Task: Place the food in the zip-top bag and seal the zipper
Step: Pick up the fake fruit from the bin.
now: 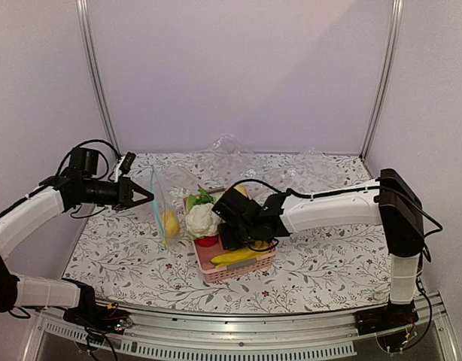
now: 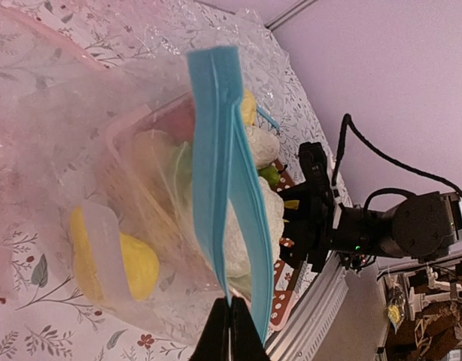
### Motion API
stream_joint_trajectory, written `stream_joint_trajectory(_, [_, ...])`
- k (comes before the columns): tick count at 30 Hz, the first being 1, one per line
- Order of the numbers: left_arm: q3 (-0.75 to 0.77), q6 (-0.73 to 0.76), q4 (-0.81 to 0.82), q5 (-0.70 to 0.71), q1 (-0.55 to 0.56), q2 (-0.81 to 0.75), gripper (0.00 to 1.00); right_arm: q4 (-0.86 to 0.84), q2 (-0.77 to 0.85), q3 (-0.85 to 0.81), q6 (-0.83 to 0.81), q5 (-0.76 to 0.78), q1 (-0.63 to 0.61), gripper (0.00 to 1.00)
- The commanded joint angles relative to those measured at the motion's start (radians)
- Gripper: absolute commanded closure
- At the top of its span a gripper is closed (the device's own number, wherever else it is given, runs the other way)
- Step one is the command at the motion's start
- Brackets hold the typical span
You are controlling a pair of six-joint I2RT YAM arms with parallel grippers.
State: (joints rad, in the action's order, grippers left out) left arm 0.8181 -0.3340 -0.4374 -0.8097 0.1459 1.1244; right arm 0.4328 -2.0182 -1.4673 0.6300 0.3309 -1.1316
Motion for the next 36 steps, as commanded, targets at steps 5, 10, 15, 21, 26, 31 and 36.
stream_joint_trajectory(5, [-0.02,-0.007,0.031,-0.024,-0.016,-0.002,1.0,0.006,-0.049,-0.028,0.006,0.006,0.0,0.43])
stream_joint_trajectory(10, [-0.023,-0.008,0.034,-0.027,-0.016,-0.001,1.0,0.014,-0.054,-0.029,0.009,0.023,0.0,0.42])
stream_joint_trajectory(15, [-0.025,-0.01,0.035,-0.029,-0.016,-0.001,1.0,0.028,-0.066,-0.033,0.016,0.046,-0.001,0.44])
stream_joint_trajectory(21, [-0.027,-0.011,0.035,-0.026,-0.016,-0.001,1.0,0.029,-0.048,-0.028,0.016,0.051,-0.002,0.5])
stream_joint_trajectory(26, [-0.027,-0.012,0.036,-0.025,-0.016,-0.001,1.0,0.022,-0.003,-0.021,-0.017,0.047,-0.016,0.55])
stream_joint_trajectory(31, [-0.026,-0.008,0.032,-0.019,-0.016,-0.004,1.0,0.024,0.063,0.01,-0.013,0.051,-0.027,0.56])
stream_joint_trajectory(36, [-0.022,0.001,0.005,0.011,-0.016,-0.016,1.0,0.057,0.159,0.067,0.011,0.083,-0.03,0.56])
